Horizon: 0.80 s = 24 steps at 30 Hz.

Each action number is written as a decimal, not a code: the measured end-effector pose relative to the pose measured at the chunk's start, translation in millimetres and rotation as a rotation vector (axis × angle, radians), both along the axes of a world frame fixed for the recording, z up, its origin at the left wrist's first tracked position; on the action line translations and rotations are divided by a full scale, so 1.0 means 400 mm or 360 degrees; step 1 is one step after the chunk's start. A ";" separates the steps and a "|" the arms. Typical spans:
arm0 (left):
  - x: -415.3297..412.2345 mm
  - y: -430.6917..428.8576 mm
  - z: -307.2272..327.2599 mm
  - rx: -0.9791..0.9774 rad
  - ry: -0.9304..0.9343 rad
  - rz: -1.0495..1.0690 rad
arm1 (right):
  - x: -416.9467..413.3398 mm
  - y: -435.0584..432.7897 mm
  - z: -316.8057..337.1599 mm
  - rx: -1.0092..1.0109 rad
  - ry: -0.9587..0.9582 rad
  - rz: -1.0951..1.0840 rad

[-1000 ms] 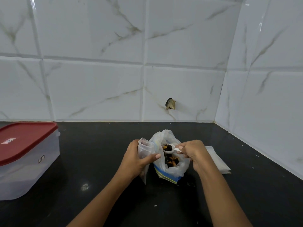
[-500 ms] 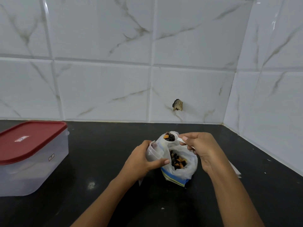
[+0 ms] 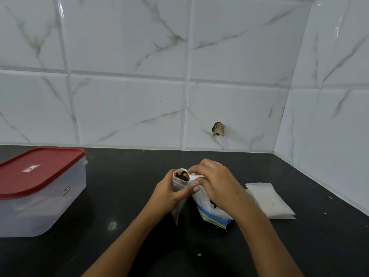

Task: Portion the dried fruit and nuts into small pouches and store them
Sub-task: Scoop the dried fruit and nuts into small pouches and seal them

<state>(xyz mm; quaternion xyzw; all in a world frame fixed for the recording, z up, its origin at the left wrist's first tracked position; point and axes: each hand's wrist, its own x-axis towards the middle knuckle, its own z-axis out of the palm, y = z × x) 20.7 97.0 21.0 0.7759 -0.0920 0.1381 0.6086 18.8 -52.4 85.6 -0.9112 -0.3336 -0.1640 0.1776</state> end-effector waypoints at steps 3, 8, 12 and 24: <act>-0.004 -0.004 0.005 -0.0004 -0.0011 -0.0011 | -0.002 -0.003 -0.004 -0.0020 -0.0137 0.0025; -0.006 -0.005 0.009 -0.0048 -0.0047 -0.0003 | 0.000 0.001 -0.006 -0.0060 -0.0426 0.0023; -0.011 -0.007 0.012 -0.0048 -0.0068 0.0020 | 0.021 0.000 -0.025 0.0081 -0.0714 0.0064; 0.002 -0.032 -0.014 0.0098 -0.0027 0.0150 | 0.044 -0.101 -0.005 0.0493 0.0449 -0.0926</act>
